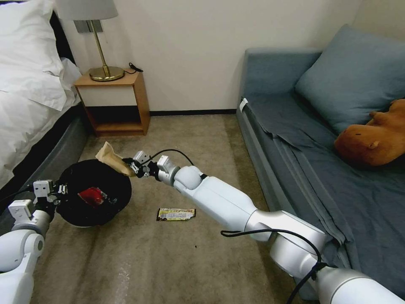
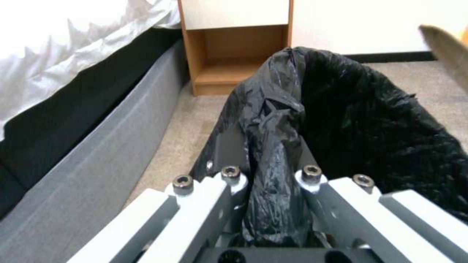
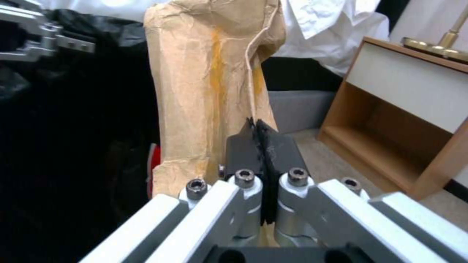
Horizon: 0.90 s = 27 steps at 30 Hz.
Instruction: Pick up the trash bin, then pick up the garbage on the floor and place it into the trash bin.
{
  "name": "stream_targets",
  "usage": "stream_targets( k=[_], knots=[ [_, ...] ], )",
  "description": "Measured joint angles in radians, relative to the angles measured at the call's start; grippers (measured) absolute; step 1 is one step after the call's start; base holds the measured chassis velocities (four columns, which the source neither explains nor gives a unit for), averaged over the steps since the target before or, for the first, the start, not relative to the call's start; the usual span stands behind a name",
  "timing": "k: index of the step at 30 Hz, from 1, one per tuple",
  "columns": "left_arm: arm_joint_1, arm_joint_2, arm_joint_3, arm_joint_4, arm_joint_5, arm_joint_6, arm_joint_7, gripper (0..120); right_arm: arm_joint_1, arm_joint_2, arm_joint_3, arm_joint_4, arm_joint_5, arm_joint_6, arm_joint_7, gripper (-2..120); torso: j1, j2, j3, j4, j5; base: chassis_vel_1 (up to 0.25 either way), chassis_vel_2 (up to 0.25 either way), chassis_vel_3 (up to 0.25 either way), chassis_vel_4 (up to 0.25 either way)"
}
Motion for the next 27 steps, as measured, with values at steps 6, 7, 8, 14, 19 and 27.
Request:
stream_targets(
  k=[6,7,8,14,19,27],
  knots=[
    [-0.010,-0.011,0.009,-0.006,0.004,0.001,0.000,6,-0.007,0.000,-0.019,0.026,0.007,0.000,0.011,0,0.000,0.000,0.000,0.0001,0.0000,0.000,0.000,0.000,0.000],
    [-0.010,-0.011,0.009,-0.006,0.004,0.001,0.000,6,-0.007,0.000,-0.019,0.026,0.007,0.000,0.011,0,0.000,0.000,0.000,0.0001,0.0000,0.000,0.000,0.000,0.000],
    [-0.012,-0.015,0.009,-0.009,0.004,0.001,0.000,6,-0.009,-0.001,-0.022,0.032,0.009,0.001,0.012,0,0.000,0.000,0.000,0.0000,0.0000,0.000,0.000,0.000,0.000],
    [-0.014,-0.033,0.013,-0.025,0.005,0.010,-0.001,6,-0.025,-0.001,-0.042,0.062,0.013,0.003,0.038,0,0.000,0.000,0.000,0.0001,0.0000,0.000,0.000,0.000,0.000],
    [-0.014,-0.040,0.015,-0.036,0.005,0.014,-0.002,6,-0.039,-0.001,-0.050,0.074,0.004,0.004,0.063,7,0.000,0.000,0.000,0.0000,0.0000,0.000,0.000,0.000,0.000],
    [-0.027,-0.051,0.022,-0.035,0.012,0.017,-0.005,6,-0.040,-0.001,-0.048,0.094,0.001,-0.002,0.084,37,0.000,0.000,0.000,0.0001,0.0000,0.000,0.000,0.000,0.000]
  ],
)
